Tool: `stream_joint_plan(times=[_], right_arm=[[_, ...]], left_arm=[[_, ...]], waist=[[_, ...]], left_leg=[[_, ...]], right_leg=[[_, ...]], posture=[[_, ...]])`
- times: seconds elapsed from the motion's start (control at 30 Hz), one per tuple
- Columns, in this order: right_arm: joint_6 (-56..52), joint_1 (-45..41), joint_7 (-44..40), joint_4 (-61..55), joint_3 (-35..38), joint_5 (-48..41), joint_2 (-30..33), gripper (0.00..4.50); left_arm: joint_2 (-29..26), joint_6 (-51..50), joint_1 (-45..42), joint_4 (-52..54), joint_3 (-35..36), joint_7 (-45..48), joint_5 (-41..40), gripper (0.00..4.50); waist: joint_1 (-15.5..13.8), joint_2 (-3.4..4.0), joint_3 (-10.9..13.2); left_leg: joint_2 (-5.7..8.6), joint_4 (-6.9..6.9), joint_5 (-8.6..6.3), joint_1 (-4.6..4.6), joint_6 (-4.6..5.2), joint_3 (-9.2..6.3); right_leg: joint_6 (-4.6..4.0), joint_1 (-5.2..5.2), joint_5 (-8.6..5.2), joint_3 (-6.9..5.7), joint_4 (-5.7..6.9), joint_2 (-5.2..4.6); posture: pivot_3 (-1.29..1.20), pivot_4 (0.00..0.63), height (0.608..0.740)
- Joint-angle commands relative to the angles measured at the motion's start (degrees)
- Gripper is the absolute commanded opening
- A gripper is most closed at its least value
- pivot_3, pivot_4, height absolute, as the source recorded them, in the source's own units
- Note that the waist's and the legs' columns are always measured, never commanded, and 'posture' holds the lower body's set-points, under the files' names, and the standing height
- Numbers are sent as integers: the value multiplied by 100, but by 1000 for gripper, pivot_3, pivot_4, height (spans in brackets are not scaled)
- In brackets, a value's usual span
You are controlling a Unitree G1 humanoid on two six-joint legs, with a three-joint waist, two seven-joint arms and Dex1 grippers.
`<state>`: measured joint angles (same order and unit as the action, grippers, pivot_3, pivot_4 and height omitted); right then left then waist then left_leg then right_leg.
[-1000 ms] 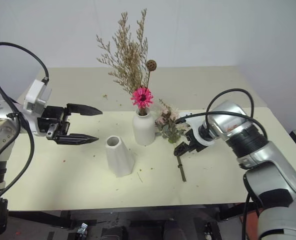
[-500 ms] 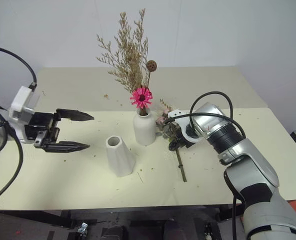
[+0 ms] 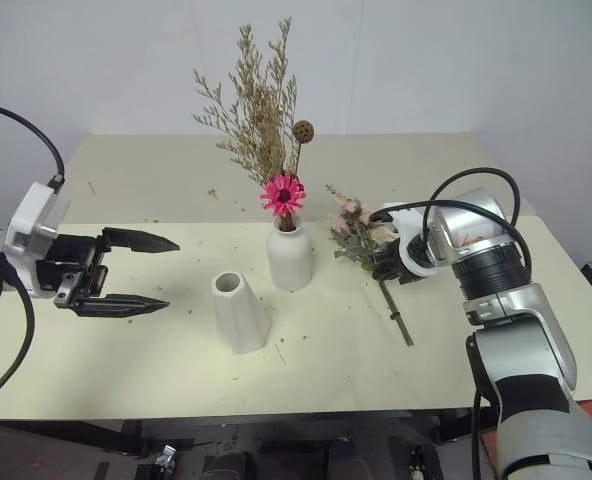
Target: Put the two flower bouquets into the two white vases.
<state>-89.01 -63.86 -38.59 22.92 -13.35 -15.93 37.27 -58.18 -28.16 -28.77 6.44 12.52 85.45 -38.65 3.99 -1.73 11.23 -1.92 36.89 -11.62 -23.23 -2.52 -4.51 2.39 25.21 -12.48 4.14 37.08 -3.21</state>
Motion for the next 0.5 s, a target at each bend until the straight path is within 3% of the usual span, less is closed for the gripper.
stream_joint_plan(times=[0.03, 0.1, 0.27, 0.37, 0.5], right_arm=[[-89, -123, 303, -202, 685, 49, 213, 180], [538, -197, 871, -122, 1839, 105, 41, 180], [2410, 153, 1228, -1041, 3559, -449, -491, 180], [3013, 476, 626, -1692, 4212, -1264, -760, 180], [3326, 722, -41, -2269, 4366, -2167, -939, 180]], left_arm=[[-75, 53, -170, -14, 32, 70, -60, 4500], [-76, 18, -167, -33, -5, 121, -70, 4500], [-69, -56, -66, -7, -99, 236, -69, 4500], [-53, -97, -95, 4, -113, 221, -90, 4500], [-108, -146, -92, 15, -78, 209, -113, 4500]], waist=[[8, 0, 0], [14, 0, 0], [16, 0, 0], [10, 0, 0], [5, 1, 1]], left_leg=[[0, 0, 0, 0, 0, 0], [-1, -1, 0, 1, 0, 1], [-2, -6, 0, 2, 0, 1], [-3, -7, 0, 2, 0, 1], [-1, -6, 0, 2, 0, 1]], right_leg=[[0, 0, 0, 0, 0, 0], [2, 0, -1, 1, -1, 1], [7, -1, -4, 1, -2, 1], [15, -2, -8, 2, -1, 2], [-2, -4, 2, 2, -1, 0]], posture=[[0, 150, 740], [0, 150, 740], [0, 150, 740], [0, 150, 740], [0, 150, 740]])
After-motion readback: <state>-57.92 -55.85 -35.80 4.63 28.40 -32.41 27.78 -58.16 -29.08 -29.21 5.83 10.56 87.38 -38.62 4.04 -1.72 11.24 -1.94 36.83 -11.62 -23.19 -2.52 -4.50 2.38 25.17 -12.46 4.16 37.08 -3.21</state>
